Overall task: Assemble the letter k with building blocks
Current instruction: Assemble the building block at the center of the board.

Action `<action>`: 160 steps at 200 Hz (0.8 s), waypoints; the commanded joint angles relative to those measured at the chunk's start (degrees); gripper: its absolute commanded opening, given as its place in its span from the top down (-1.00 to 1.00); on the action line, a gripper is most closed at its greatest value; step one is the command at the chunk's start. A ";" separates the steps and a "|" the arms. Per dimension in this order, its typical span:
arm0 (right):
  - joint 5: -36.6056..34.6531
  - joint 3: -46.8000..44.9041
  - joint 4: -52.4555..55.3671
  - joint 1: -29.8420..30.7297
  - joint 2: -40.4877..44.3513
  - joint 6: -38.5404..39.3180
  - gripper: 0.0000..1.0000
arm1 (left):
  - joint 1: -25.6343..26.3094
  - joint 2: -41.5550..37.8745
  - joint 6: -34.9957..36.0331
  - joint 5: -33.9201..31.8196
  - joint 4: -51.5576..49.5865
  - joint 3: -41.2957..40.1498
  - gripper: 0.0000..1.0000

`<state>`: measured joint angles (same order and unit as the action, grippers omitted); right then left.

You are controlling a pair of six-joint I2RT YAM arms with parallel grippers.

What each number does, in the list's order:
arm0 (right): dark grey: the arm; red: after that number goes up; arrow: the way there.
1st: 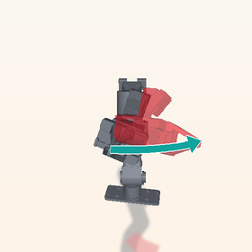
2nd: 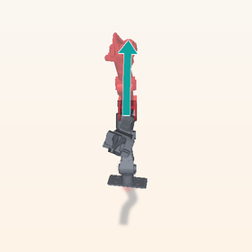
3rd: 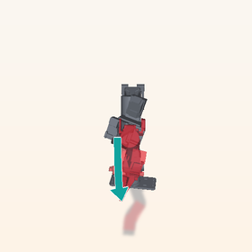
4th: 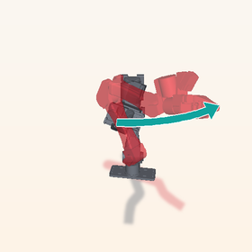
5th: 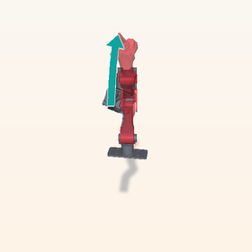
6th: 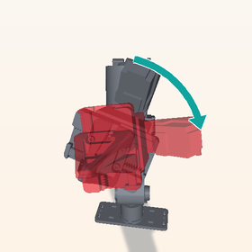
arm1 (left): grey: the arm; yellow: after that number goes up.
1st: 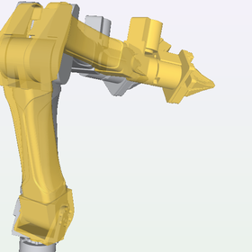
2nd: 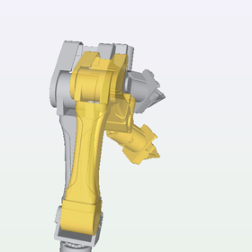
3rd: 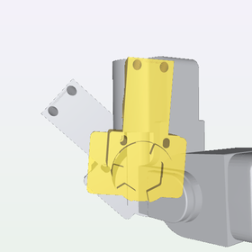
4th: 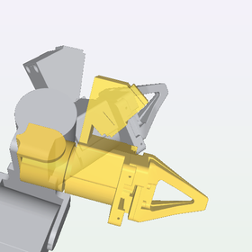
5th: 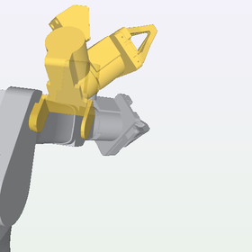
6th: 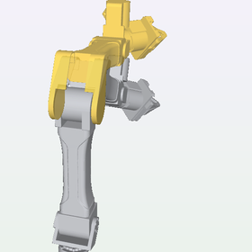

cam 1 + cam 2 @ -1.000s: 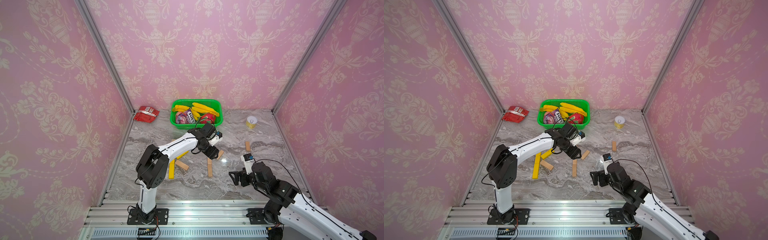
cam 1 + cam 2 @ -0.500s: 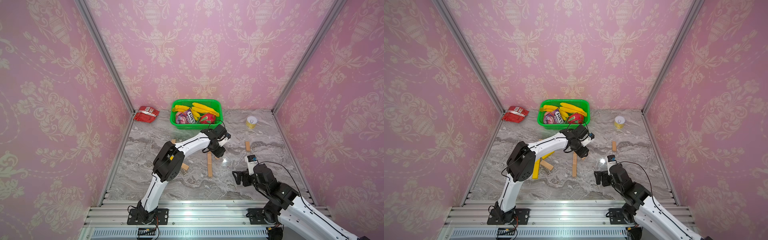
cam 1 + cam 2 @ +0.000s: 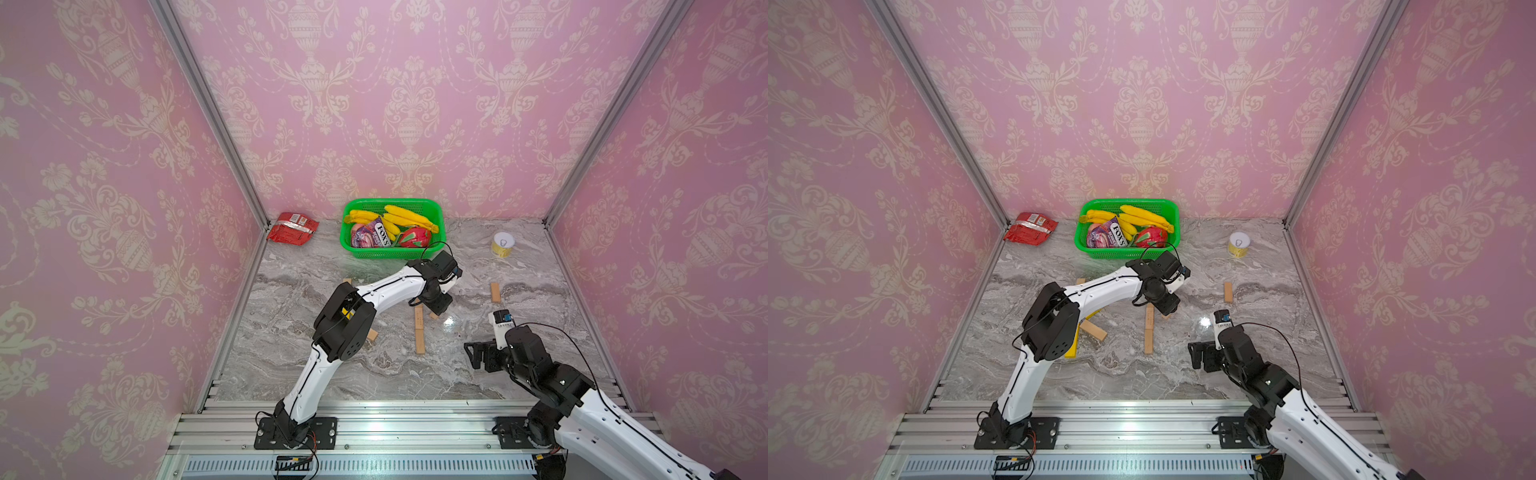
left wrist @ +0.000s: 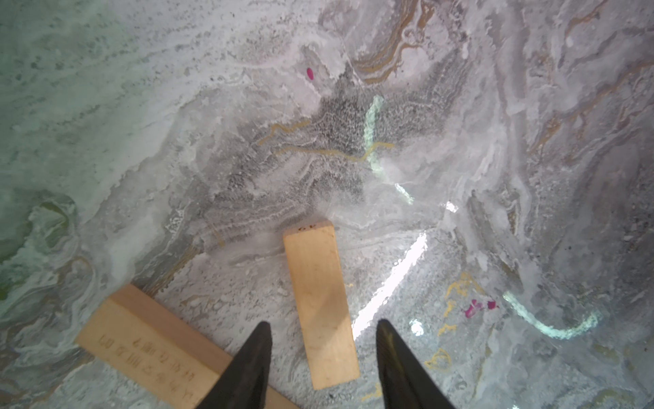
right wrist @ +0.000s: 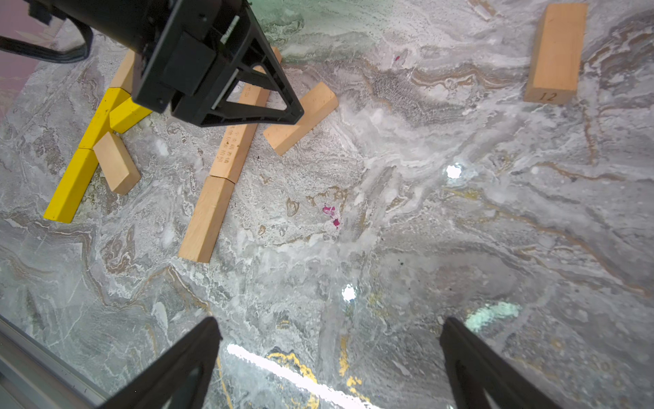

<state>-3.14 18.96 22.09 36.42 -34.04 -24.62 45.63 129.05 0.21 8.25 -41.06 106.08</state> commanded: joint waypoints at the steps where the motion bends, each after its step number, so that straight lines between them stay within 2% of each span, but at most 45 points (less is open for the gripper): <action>1: 1.21 -0.47 -0.95 -0.48 -0.31 -1.22 -1.00 | 0.43 1.62 -1.53 -2.55 -1.98 1.99 -0.02; 132: 4.46 -0.18 -1.92 -2.63 -3.45 -0.78 -1.00 | 1.30 3.74 -2.12 -1.05 -3.02 2.63 -0.02; 160: 4.54 -0.33 -1.81 -2.77 -3.01 -0.87 -1.00 | 1.83 4.02 -1.79 -2.79 -3.50 2.77 -0.02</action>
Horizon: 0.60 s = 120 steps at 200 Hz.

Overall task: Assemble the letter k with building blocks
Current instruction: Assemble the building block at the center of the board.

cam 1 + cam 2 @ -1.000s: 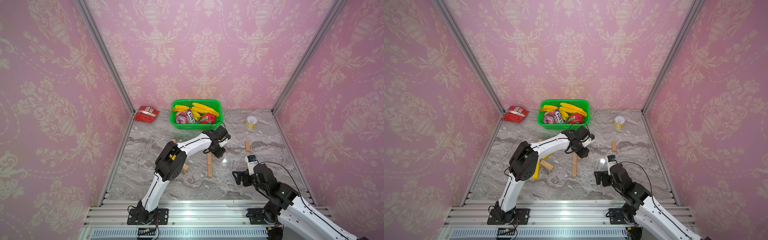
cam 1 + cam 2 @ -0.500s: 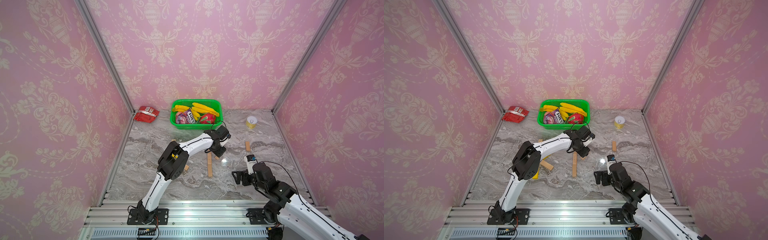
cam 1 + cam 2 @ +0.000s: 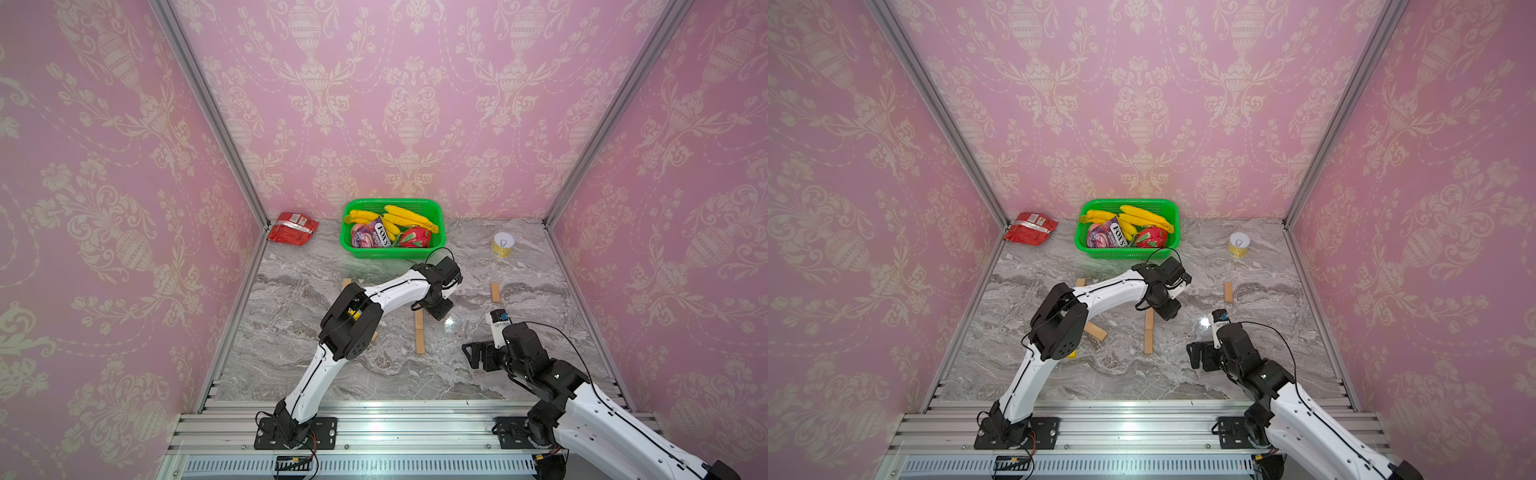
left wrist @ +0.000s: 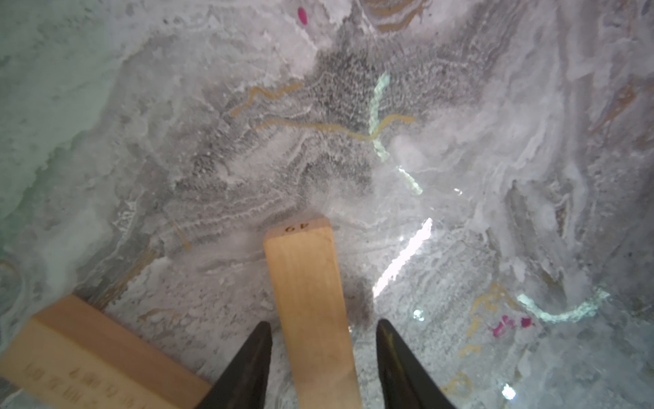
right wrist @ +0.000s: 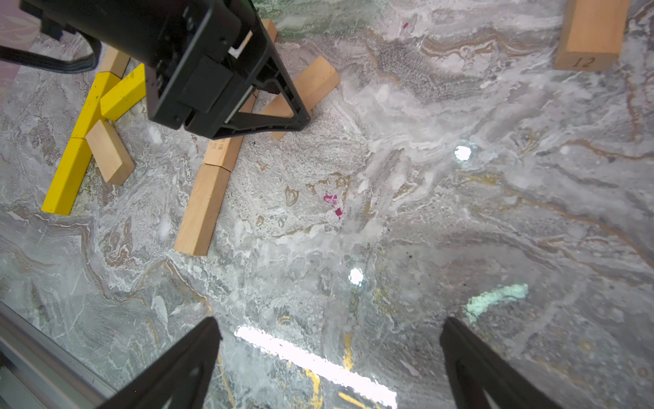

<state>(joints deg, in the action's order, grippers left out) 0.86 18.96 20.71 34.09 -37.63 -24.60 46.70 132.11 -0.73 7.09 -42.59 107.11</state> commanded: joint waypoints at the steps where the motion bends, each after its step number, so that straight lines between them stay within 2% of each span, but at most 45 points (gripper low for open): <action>1: 0.54 -0.33 -0.51 -0.43 0.56 -0.89 -1.00 | 0.76 0.96 -0.85 -1.68 -1.93 1.72 -0.02; 69: 1.60 0.24 -0.85 -1.12 -2.01 -0.71 -1.00 | 1.82 1.41 -0.50 -5.11 -3.20 1.79 0.04; 89: 1.85 0.27 -0.89 -1.39 -2.09 -0.71 -1.00 | 1.84 1.28 -0.15 -5.33 -3.37 1.90 0.18; 120: 2.17 0.12 -0.92 -1.83 -2.11 -0.80 -1.00 | 1.82 1.14 0.11 -6.08 -3.47 1.69 0.23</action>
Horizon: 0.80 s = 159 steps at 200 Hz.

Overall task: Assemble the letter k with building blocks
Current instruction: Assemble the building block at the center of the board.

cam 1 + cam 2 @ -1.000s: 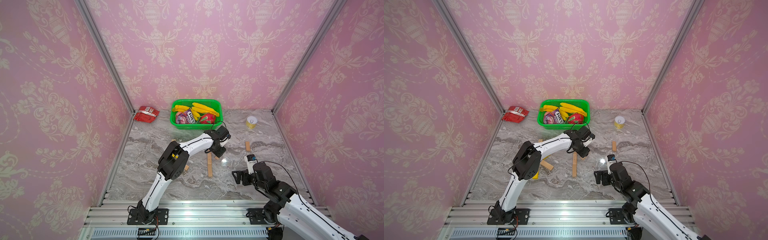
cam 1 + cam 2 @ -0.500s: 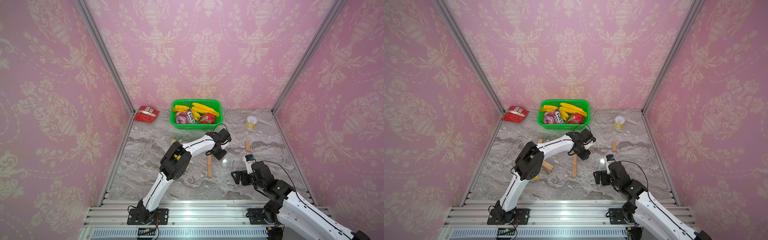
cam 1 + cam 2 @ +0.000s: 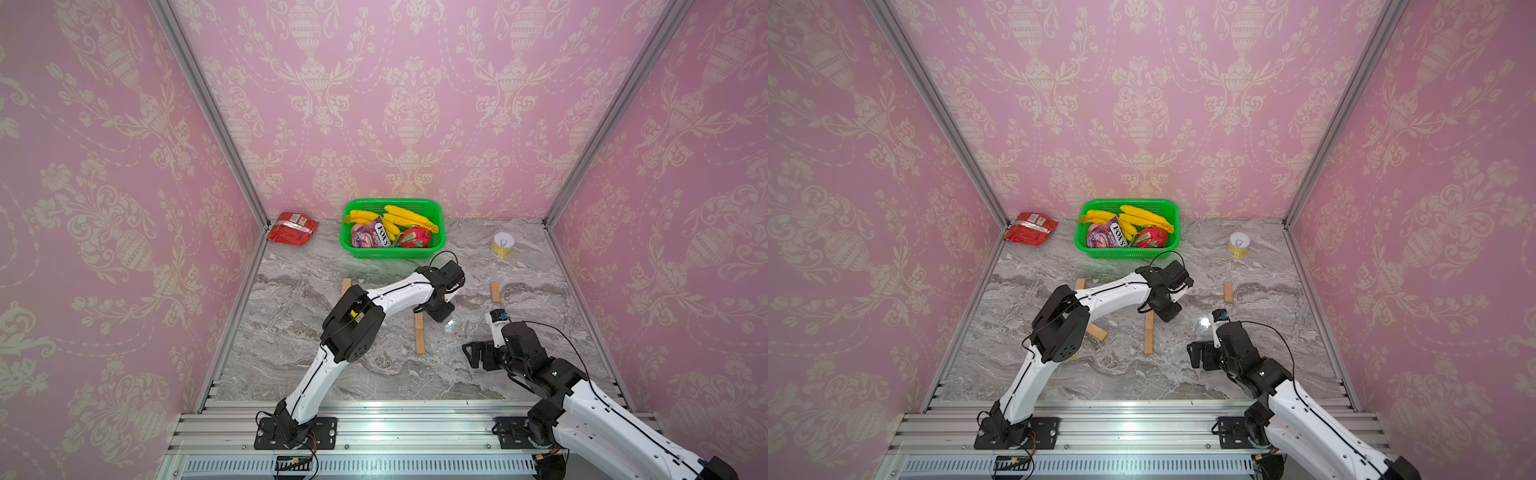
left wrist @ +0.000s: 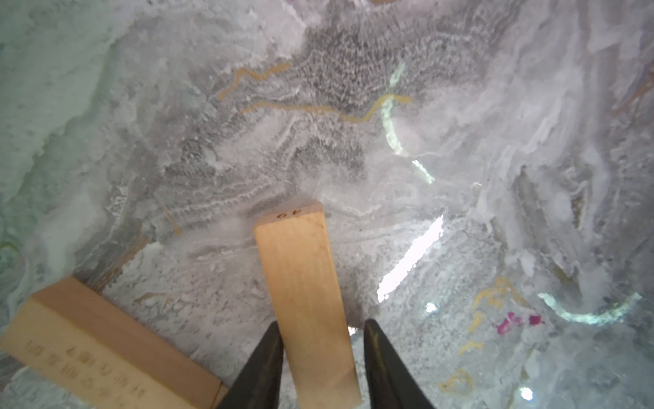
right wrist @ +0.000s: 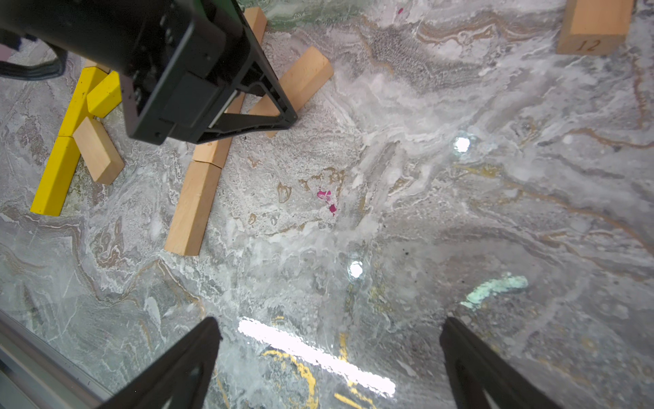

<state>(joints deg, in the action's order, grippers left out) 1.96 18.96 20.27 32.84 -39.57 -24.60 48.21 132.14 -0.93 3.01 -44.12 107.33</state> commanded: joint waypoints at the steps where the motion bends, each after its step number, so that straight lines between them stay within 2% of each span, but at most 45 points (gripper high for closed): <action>1: 1.05 0.16 -0.49 -0.58 -0.16 -0.80 -1.00 | 0.31 1.11 0.27 -1.97 -1.94 1.43 0.24; 16: 1.20 0.13 -0.52 -0.76 -0.27 -0.80 -1.00 | 0.31 1.02 0.40 -1.86 -1.94 1.40 0.29; 159: 1.73 -0.06 -0.56 -1.24 0.33 -0.71 -1.00 | 0.62 -3.18 4.99 0.15 -2.28 -0.70 0.37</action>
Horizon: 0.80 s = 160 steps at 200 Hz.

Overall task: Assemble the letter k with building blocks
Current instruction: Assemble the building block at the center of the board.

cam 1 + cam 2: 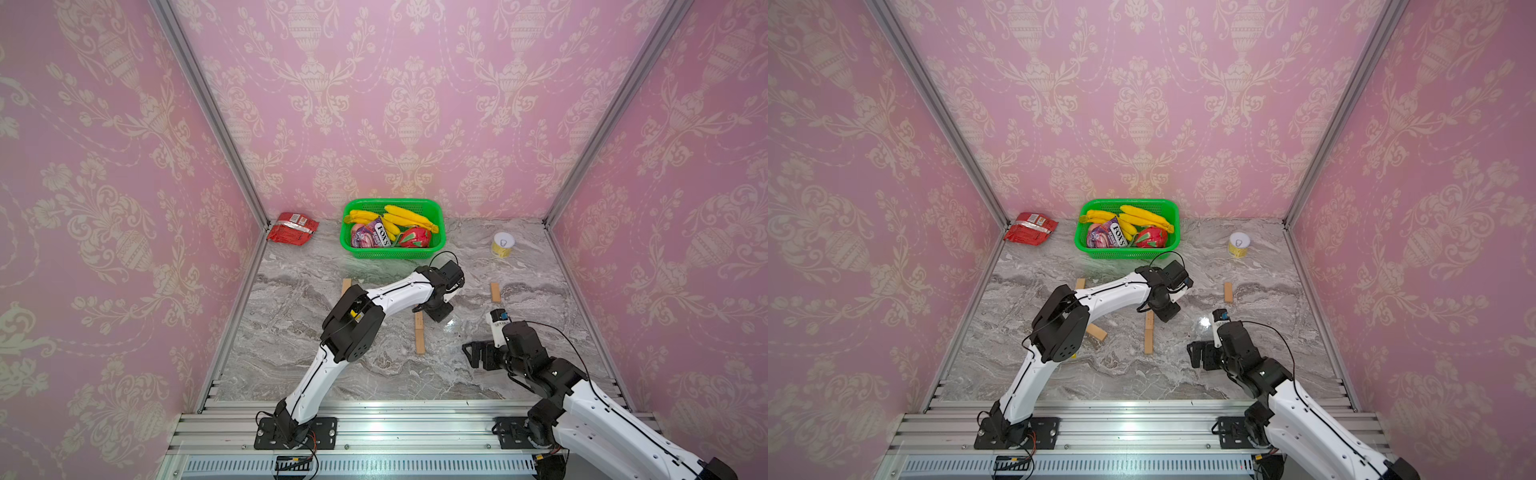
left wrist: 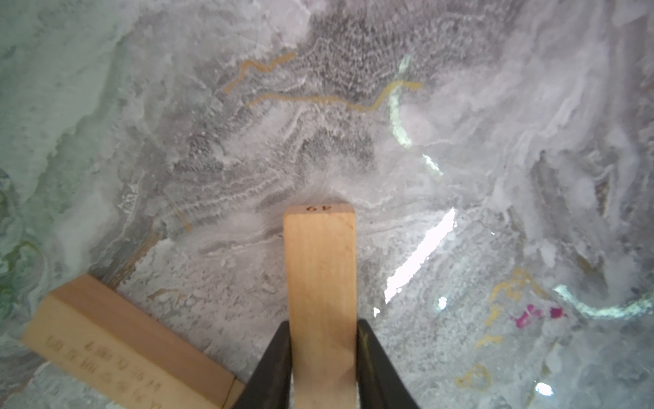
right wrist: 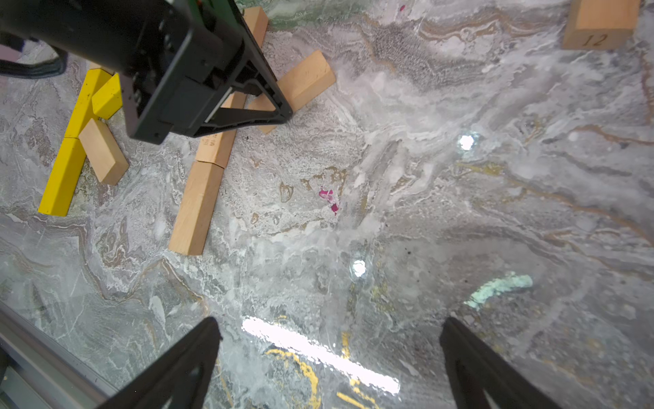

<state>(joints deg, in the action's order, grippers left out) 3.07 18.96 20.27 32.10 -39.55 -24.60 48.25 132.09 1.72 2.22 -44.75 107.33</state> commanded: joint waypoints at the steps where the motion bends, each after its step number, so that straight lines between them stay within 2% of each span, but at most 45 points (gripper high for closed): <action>1: 0.62 -0.06 -0.57 -0.47 0.33 -0.71 -1.00 | 0.60 -3.15 2.38 0.94 -1.69 -0.75 0.38; 160: 0.53 -0.13 -0.50 -0.46 0.81 -0.76 -1.00 | 0.88 -4.36 6.49 -2.15 -2.46 -1.78 0.41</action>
<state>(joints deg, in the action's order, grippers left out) 3.25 18.96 20.25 31.90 -39.51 -24.60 48.62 130.15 5.72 2.07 -45.58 106.54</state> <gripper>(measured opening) 0.998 0.298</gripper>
